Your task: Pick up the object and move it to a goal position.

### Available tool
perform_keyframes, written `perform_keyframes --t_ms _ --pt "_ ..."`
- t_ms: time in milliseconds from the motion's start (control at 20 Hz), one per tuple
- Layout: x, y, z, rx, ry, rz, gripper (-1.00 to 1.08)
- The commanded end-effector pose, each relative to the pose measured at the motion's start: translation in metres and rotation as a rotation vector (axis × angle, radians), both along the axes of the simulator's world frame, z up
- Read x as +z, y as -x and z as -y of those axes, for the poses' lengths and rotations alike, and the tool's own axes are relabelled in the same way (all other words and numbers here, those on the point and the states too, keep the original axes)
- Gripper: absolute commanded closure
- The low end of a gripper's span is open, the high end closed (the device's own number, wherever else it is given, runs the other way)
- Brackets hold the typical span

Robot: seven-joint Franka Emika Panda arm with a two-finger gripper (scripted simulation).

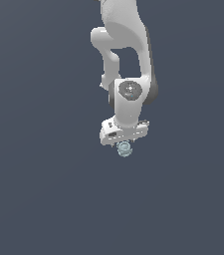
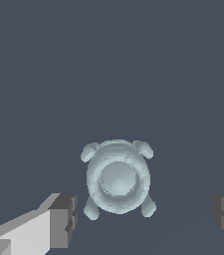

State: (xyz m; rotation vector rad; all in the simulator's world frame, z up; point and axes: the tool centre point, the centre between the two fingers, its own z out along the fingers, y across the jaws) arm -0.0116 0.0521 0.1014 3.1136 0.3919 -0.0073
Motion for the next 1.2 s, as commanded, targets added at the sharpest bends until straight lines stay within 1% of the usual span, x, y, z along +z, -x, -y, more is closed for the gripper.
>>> perform_keyframes --t_ms 0,150,400,900,1150 --pt "-0.007 0.002 -0.008 0.035 -0.002 0.003 -0.92" --pt "-0.011 0.004 -0.013 0.052 -0.004 0.004 -0.92" --pt "-0.013 0.004 -0.012 0.047 -0.004 0.002 -0.92" --pt "-0.055 0.005 -0.013 0.053 -0.004 0.004 -0.92" --pt "-0.061 0.004 -0.013 0.054 -0.004 0.004 -0.92"
